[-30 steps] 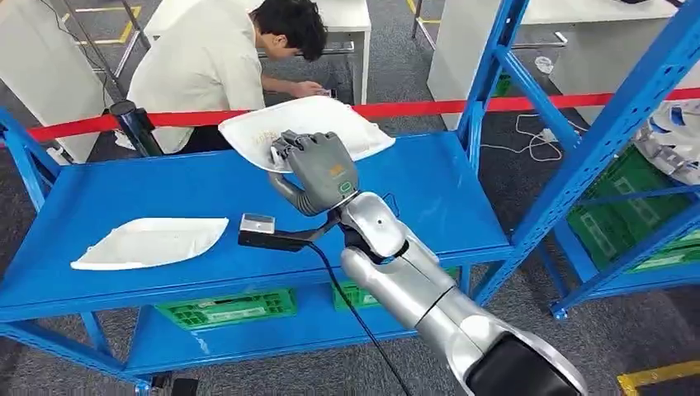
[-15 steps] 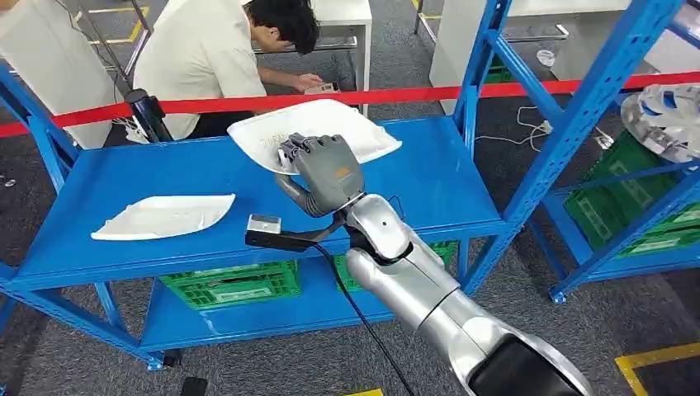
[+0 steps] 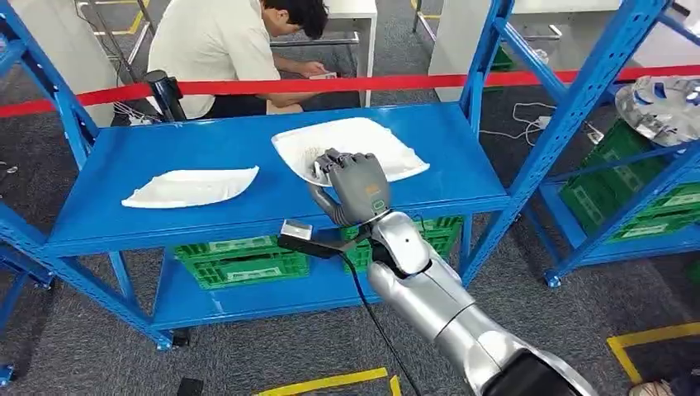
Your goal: Take the parts from the cabinet and place them on the table.
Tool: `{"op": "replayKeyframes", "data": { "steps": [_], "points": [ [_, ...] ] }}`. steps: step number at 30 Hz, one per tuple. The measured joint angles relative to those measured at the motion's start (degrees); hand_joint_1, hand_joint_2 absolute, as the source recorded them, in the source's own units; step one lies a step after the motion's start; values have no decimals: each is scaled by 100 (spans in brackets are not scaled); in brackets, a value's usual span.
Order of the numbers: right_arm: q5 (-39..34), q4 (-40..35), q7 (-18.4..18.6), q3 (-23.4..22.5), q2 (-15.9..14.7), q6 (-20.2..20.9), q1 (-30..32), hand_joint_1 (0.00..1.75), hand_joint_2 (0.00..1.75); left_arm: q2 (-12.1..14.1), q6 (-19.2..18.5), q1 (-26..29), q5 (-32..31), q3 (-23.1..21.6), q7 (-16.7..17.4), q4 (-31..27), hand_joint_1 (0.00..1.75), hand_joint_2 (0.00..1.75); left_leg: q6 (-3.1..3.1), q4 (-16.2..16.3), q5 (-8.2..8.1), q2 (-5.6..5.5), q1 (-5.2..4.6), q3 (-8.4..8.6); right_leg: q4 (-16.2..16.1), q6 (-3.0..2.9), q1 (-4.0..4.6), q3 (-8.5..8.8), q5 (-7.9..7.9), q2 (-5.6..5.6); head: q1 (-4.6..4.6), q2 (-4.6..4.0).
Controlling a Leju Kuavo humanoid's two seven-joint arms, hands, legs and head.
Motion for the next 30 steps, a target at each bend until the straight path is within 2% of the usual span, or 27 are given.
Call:
{"op": "replayKeyframes", "data": {
  "steps": [2,3,4,5,6,7,8,9,10,11,12,13,14,15,17,18,19,20,21,22,23,24,25,26,28,29,30],
  "points": [
    [0,0,0,-9,-22,-2,3,175,175,0,0,6,0,-2,0,-2,0,175,25,4,114,-2,-31,-152,861,16,11,-253,-624,7,46,0],
    [0,0,0,-9,-28,0,18,175,175,0,0,9,0,-2,0,0,0,175,33,11,170,0,-49,-231,1260,3,22,-337,-777,7,48,0],
    [0,0,0,-9,-33,4,40,175,175,0,-2,12,0,-2,0,0,0,175,40,13,223,0,-66,-301,1441,-23,38,-321,-752,8,59,0],
    [2,0,0,-9,-33,26,53,175,175,2,-26,13,6,-2,0,0,0,175,44,15,274,-1,-84,-363,1365,-62,54,-191,-608,11,61,0],
    [7,0,0,-9,-33,50,52,175,175,4,-42,13,22,-2,0,0,0,175,43,15,317,-3,-104,-413,1083,-114,75,51,-428,18,65,0],
    [13,-2,0,-9,-24,57,40,175,175,4,-46,13,33,-2,-2,0,0,175,43,15,359,-5,-128,-452,599,-196,118,411,-271,26,70,0],
    [17,-11,0,-9,-9,78,13,175,175,-6,-52,11,76,-2,-13,0,0,175,44,16,396,-4,-122,-469,46,-303,166,818,-227,51,68,0],
    [17,-28,0,-9,20,109,-13,175,175,-24,-59,18,114,0,-20,2,0,175,2,16,432,-2,-149,-501,-368,-403,190,1070,-423,50,59,0],
    [30,-31,-2,-9,63,135,-55,175,175,-15,-65,13,138,0,-37,-2,0,175,-36,-8,480,6,-108,-499,-377,-311,215,1050,-341,35,61,0],
    [33,-28,-4,-9,98,160,-102,175,175,4,-70,15,168,0,-41,-2,0,175,-74,-11,512,13,-92,-500,-414,-339,227,1029,-318,48,63,0],
    [31,-26,-39,-7,146,173,-157,175,175,-9,-66,17,199,2,-44,2,0,175,-107,-26,561,20,-82,-515,-413,-331,252,1008,-296,46,85,0],
    [13,-15,-88,-9,193,155,-199,175,175,-9,-55,28,227,4,-44,4,0,175,-151,-56,613,16,-106,-523,-481,-353,217,988,-221,43,87,0],
    [0,6,-138,-9,258,107,-247,175,175,13,-35,36,249,17,-39,4,0,175,-167,13,514,1,-86,-571,-545,-342,170,978,-137,5,90,0],
    [-4,17,-203,-9,321,79,-285,175,175,11,-15,43,269,26,-44,4,0,175,-207,166,265,-6,-90,-642,-558,-386,162,931,-79,13,60,0],
    [-37,59,-284,-11,405,4,-339,175,175,15,18,44,313,35,-50,4,0,175,-280,924,-334,-4,-65,-854,-547,-399,155,787,28,8,4,0],
    [-55,88,-326,-13,448,-4,-339,175,175,24,26,48,317,39,-50,4,0,175,-309,1312,-524,-3,-59,-951,-538,-397,155,710,79,0,4,0],
    [-68,131,-348,-15,483,0,-336,175,175,33,35,59,321,44,-50,7,0,175,-337,1579,-555,-3,-51,-978,-521,-390,151,624,135,-8,0,0],
    [-83,206,-385,-15,527,9,-333,175,175,46,35,70,321,50,-50,4,0,175,-361,1586,-412,-2,-38,-885,-501,-374,141,529,189,-12,-2,0],
    [-90,263,-415,-15,568,22,-330,175,175,55,35,73,321,57,-52,4,0,175,-378,1389,-208,-1,-23,-708,-472,-351,129,444,233,-12,-4,0],
    [-103,319,-422,-15,612,22,-329,175,175,63,35,73,321,57,-52,2,0,175,-400,1006,-10,1,-7,-422,-433,-320,106,352,274,-12,-4,0],
    [-111,376,-422,-15,662,2,-329,175,175,72,35,68,319,57,-55,2,0,175,-430,543,55,3,13,-89,-377,-286,86,274,308,-12,-4,0],
    [-120,415,-422,-17,708,-22,-329,175,175,63,35,54,310,59,-59,4,0,175,-462,137,-204,-1,-1,152,-328,-246,102,198,332,-10,-24,0],
    [-114,459,-422,-20,748,-57,-325,175,175,63,35,52,295,59,-66,-2,0,175,-325,37,-202,-42,-45,229,-286,-211,114,159,366,-13,-42,0],
    [-81,503,-413,-20,796,-90,-321,175,175,54,37,57,289,57,-64,2,0,175,-263,12,-212,-29,-39,137,-284,-189,131,153,409,-12,-15,0],
    [-33,549,-352,-17,833,-125,-314,175,175,59,37,63,273,59,-55,2,0,175,-139,36,-140,-36,-57,122,-324,-131,119,139,510,-10,-15,0],
    [-11,571,-310,-17,833,-144,-316,175,175,55,37,61,262,59,-55,4,0,175,-57,14,-71,-13,-26,52,-298,-97,108,106,502,-4,-11,0],
    [17,583,-263,-20,826,-164,-322,175,175,66,37,50,251,59,-52,0,0,175,-15,14,-9,-9,-28,17,-168,-54,97,43,268,12,6,0]
  ]
}}
